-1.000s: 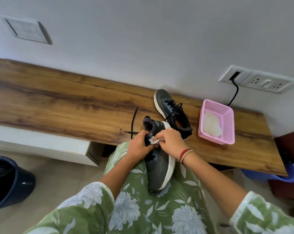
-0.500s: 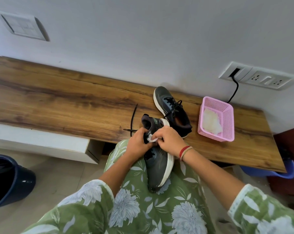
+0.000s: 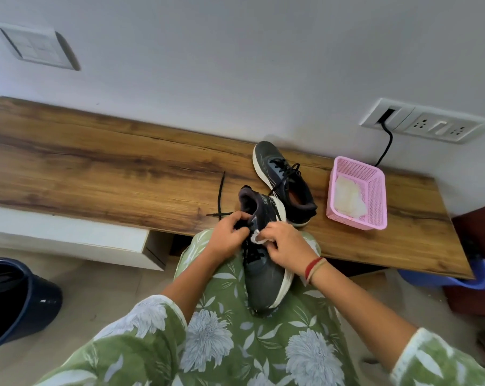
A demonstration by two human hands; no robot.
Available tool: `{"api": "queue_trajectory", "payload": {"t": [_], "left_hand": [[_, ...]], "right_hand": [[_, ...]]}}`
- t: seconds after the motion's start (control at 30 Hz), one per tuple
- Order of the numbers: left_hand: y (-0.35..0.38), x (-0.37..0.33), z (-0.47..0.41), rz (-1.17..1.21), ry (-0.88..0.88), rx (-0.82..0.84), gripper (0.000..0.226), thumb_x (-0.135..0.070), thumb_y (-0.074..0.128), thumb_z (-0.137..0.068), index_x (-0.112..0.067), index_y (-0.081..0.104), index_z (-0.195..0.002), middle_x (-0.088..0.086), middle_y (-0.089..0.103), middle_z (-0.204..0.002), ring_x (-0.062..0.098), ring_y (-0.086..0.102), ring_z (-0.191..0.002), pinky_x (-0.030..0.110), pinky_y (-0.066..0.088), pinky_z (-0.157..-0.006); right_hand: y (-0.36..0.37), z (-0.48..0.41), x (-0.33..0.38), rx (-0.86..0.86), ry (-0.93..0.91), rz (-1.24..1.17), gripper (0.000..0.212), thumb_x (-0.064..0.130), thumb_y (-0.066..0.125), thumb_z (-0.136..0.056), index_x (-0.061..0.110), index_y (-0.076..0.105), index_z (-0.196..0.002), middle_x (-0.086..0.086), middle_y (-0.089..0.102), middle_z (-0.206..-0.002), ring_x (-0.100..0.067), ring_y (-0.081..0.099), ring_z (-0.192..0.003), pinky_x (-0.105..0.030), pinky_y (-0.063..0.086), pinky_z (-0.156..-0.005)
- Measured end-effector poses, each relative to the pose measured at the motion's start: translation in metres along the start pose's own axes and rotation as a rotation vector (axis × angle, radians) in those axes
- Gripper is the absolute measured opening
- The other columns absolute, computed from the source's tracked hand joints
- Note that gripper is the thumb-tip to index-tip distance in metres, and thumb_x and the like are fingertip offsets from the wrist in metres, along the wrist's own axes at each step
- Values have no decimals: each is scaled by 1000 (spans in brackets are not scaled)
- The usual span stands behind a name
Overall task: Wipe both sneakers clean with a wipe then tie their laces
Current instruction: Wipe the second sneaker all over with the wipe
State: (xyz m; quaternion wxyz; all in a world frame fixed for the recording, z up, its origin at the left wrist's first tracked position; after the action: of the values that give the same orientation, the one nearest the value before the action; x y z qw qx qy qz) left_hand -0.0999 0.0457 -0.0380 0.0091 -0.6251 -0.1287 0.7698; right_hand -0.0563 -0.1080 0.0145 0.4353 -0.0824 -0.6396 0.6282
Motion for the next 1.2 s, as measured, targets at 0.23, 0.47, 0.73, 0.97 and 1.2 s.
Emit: {"api": "queue_trajectory", "payload": {"t": [0.23,0.47,0.73,0.97,1.2], "left_hand": [[0,-7,0,301,-77,-52,44,-14,36,-67,-2,65,-98,4,65,-88,3,59,-81,10,45,-71],[1,-3,-3,253,-119,-72,46,-16,40,-64,1,67,-97,16,66,-95,19,59,-87,21,49,-74],[3,-6,1,144,-145,-123,32,-22,45,-75,-10,69,-93,11,69,-94,28,62,-94,40,49,-84],[14,-40,-40,-188,-395,-87,41,-45,57,-90,-14,50,-64,3,52,-62,19,50,-61,29,35,-61],[16,-41,-42,479,-428,-126,25,-5,57,-93,-12,64,-116,6,68,-100,16,64,-90,30,52,-86]], "right_hand": [[-27,-36,4,-166,223,-113,20,10,56,-86,17,71,-98,-2,64,-98,-19,58,-91,-34,46,-86],[2,25,28,55,52,271,28,11,44,-89,18,63,-109,-2,54,-101,-24,47,-99,-33,41,-87],[-7,42,35,156,-49,283,30,6,45,-87,17,62,-108,-1,55,-102,-21,48,-98,-27,36,-86],[-19,46,13,-133,300,-881,24,-4,52,-89,17,65,-88,-3,65,-88,-16,59,-85,-24,48,-78],[-49,45,-14,-463,617,-1676,20,-3,43,-93,2,57,-106,-15,64,-101,-22,66,-84,-36,57,-78]]}}
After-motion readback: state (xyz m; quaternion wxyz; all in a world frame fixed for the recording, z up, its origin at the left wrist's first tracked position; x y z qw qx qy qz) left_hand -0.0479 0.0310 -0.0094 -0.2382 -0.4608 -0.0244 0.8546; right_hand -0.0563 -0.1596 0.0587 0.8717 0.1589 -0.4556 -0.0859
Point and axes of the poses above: each hand's wrist, its own z-axis away from the middle knuckle, its own y-axis out of the palm, x = y × z, the point moved 1 cm from there along -z, towards the middle knuckle
